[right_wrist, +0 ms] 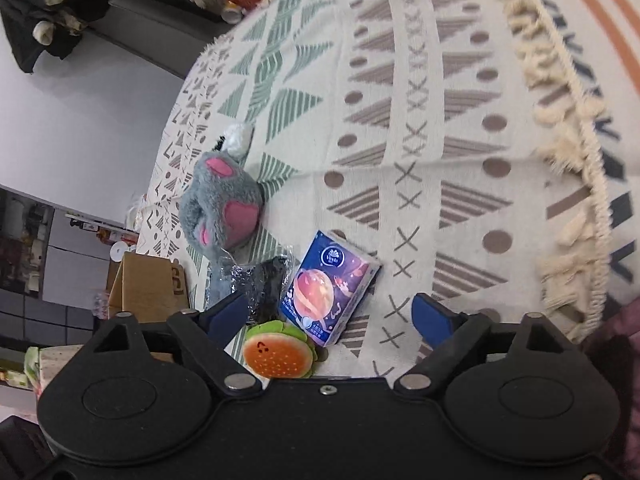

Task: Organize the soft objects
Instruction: 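Reach the left tool to the hamburger plush while the right tool reaches the tissue pack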

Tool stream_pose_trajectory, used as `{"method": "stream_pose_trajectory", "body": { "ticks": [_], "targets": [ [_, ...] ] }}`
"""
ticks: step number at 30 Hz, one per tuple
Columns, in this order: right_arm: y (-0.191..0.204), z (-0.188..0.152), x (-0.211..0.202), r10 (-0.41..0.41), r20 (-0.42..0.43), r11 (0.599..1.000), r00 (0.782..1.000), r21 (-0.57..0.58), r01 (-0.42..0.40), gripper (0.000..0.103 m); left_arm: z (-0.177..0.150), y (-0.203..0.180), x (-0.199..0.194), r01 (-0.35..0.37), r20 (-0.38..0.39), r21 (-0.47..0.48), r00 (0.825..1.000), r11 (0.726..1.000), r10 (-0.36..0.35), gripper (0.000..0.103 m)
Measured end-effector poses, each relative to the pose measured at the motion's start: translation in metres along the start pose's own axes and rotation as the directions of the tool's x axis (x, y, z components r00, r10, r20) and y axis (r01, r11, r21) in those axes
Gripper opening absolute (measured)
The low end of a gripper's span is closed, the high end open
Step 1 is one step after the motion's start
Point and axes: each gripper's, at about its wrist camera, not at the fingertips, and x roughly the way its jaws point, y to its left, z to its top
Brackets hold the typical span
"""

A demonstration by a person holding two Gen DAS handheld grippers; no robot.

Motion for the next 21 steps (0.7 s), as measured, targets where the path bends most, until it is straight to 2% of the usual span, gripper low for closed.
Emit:
{"method": "stream_pose_trajectory", "body": {
  "ticks": [5,8,12,15,19,21],
  "targets": [
    [-0.006,0.005,0.012,0.009,-0.021,1.000,1.000,0.029,-0.008,0.077,0.001,-0.006,0.020,0.010,-0.032,-0.002,0.999,1.000,-0.010,0.083],
    [-0.009,0.006,0.021,0.025,-0.047,0.999,0.999,0.050,-0.023,0.070,0.002,-0.006,0.033,0.016,-0.053,-0.022,0.998,1.000,-0.017,0.080],
    [-0.011,0.008,0.031,0.026,-0.066,0.997,0.997,0.067,-0.022,0.069,0.003,-0.007,0.042,0.050,-0.062,-0.035,0.997,0.998,-0.052,0.072],
    [-0.011,0.011,0.037,0.025,-0.072,0.997,0.997,0.073,-0.019,0.069,0.004,-0.008,0.047,0.079,-0.074,-0.046,0.994,0.996,-0.082,0.061],
    [-0.012,0.013,0.043,0.020,-0.073,0.996,0.997,0.086,-0.014,0.069,0.007,-0.008,0.052,0.137,-0.094,-0.070,0.985,0.988,-0.143,0.035],
    [-0.010,0.015,0.048,0.018,-0.070,0.996,0.997,0.087,-0.012,0.069,0.008,-0.009,0.052,0.145,-0.096,-0.075,0.984,0.987,-0.152,0.031]
  ]
}}
